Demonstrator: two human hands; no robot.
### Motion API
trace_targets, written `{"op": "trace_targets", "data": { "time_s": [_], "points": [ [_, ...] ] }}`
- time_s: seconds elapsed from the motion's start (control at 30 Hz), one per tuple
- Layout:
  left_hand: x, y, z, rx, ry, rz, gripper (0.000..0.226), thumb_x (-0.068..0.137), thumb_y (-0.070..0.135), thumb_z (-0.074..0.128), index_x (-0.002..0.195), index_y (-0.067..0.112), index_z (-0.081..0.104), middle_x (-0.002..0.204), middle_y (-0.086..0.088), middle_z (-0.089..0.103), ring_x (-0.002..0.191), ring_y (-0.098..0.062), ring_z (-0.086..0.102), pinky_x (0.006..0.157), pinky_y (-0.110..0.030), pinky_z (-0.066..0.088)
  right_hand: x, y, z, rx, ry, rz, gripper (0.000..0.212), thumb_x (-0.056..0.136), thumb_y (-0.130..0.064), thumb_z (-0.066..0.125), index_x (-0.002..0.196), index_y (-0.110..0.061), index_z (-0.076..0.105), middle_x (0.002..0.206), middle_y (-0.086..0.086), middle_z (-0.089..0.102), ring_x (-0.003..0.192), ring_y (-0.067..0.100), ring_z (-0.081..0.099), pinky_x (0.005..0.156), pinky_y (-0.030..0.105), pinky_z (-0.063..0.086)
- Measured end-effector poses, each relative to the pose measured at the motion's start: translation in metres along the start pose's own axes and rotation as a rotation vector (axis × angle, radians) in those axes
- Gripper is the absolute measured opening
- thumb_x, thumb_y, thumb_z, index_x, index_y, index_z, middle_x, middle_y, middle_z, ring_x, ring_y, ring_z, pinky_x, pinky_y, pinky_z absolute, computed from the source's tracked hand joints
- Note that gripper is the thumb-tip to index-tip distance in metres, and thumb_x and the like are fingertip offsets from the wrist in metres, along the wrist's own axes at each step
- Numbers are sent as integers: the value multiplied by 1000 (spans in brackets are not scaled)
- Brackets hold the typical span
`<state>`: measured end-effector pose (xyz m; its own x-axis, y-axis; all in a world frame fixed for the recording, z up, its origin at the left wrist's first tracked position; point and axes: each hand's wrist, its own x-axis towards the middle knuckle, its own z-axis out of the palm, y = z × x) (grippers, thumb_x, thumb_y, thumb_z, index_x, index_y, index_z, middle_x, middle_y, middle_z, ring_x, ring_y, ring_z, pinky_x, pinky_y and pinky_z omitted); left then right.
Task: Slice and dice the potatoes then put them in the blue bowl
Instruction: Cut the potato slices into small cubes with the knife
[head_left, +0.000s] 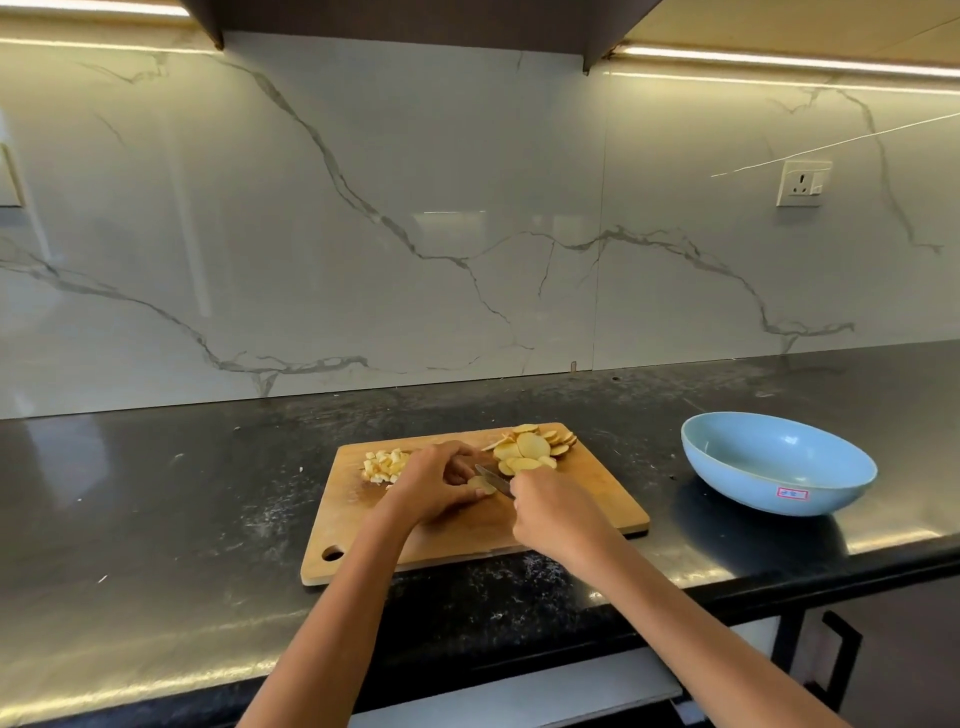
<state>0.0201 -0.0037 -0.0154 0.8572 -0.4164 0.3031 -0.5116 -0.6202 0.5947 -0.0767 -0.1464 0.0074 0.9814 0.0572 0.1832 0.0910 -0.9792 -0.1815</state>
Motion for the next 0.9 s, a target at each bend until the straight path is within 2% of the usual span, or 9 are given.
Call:
{"op": "trace_targets", "data": {
  "time_s": [0.13, 0.23, 0.27, 0.37, 0.53, 0.67, 0.77, 0.83, 0.9],
  "points": [
    [2, 1, 1, 21, -24, -20, 59, 80, 20, 72, 132, 19, 46, 98, 2, 63, 88, -9, 58, 82, -17, 47, 3, -6, -6, 6, -71, -21, 12, 91, -3, 49, 80, -9, 48, 68, 1, 40, 69, 18, 47, 54, 25, 35],
    [3, 1, 3, 31, -88, -27, 60, 85, 20, 66, 138, 27, 38, 103, 1, 59, 94, -10, 54, 85, -18, 43, -5, -2, -8, -23, -83, -35, 32, 91, -4, 49, 64, -13, 33, 63, -2, 33, 54, 10, 34, 45, 21, 24],
    [3, 0, 3, 48, -108, -24, 58, 86, 20, 64, 137, 29, 38, 105, 1, 58, 96, -11, 54, 85, -20, 43, -8, 0, -9, -25, -86, -40, 32, 91, -4, 49, 64, -13, 33, 63, -2, 33, 53, 9, 32, 45, 21, 23],
    [6, 2, 2, 168, -177, 40, 42, 92, 22, 56, 132, 30, 45, 109, 1, 52, 98, -13, 49, 84, -23, 41, -16, 6, -13, -30, -115, -45, 21, 92, -5, 50, 73, -10, 43, 64, -1, 36, 53, 10, 33, 46, 22, 26],
    [6, 6, 1, 288, -228, 112, 28, 95, 23, 50, 121, 24, 58, 134, -1, 46, 106, -17, 45, 91, -29, 38, -20, 9, -18, -14, -146, -37, 31, 93, -6, 49, 66, -13, 36, 65, -1, 37, 55, 10, 35, 47, 22, 27],
    [5, 6, -1, 271, -230, 110, 26, 94, 22, 52, 119, 23, 60, 138, 1, 44, 112, -18, 45, 95, -30, 37, -28, 10, -26, -15, -172, -30, 37, 92, -4, 48, 60, -14, 31, 63, 1, 34, 54, 12, 33, 49, 24, 26],
    [2, 10, -1, 242, -217, 120, 27, 93, 21, 53, 118, 21, 62, 133, 3, 49, 106, -16, 48, 93, -28, 40, -36, 10, -33, -46, -177, -26, 36, 90, -5, 48, 60, -13, 32, 62, 1, 34, 53, 12, 32, 48, 25, 25],
    [-1, 11, -1, 245, -197, 111, 28, 93, 20, 53, 120, 20, 61, 119, 6, 50, 98, -13, 47, 83, -23, 37, -39, 10, -40, -68, -180, -18, 33, 91, -7, 46, 61, -13, 35, 63, 0, 36, 55, 12, 36, 50, 25, 28],
    [-2, 10, 0, 230, -171, 102, 32, 92, 19, 55, 124, 21, 59, 115, 3, 55, 90, -14, 49, 78, -24, 39, -38, 11, -47, -54, -156, -7, 29, 92, -7, 45, 63, -12, 40, 64, 0, 40, 57, 14, 41, 54, 26, 33]
  ]
}}
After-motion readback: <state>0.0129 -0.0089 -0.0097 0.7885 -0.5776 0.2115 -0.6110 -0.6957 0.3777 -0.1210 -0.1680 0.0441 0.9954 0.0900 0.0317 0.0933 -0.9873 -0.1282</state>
